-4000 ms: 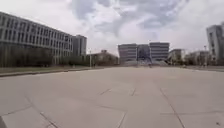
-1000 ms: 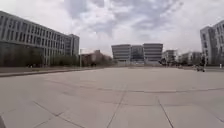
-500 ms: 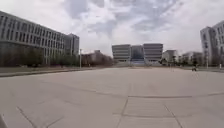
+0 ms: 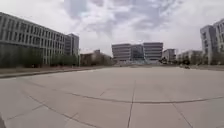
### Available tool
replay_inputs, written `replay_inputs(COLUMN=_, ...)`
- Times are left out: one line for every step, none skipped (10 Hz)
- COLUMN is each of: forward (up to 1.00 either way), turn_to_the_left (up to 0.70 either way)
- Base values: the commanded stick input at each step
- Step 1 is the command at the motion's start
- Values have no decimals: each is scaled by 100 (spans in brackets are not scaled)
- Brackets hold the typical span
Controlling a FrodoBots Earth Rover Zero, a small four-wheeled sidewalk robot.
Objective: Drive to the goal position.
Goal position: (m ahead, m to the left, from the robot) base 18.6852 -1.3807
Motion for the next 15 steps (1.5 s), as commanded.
replay_inputs(forward=70, turn_to_the_left=0)
replay_inputs(forward=70, turn_to_the_left=0)
replay_inputs(forward=70, turn_to_the_left=0)
replay_inputs(forward=70, turn_to_the_left=0)
replay_inputs(forward=70, turn_to_the_left=0)
replay_inputs(forward=70, turn_to_the_left=0)
replay_inputs(forward=70, turn_to_the_left=0)
replay_inputs(forward=70, turn_to_the_left=0)
replay_inputs(forward=70, turn_to_the_left=0)
replay_inputs(forward=70, turn_to_the_left=0)
replay_inputs(forward=70, turn_to_the_left=0)
replay_inputs(forward=70, turn_to_the_left=0)
replay_inputs(forward=70, turn_to_the_left=0)
replay_inputs(forward=70, turn_to_the_left=-1)
replay_inputs(forward=70, turn_to_the_left=-4)
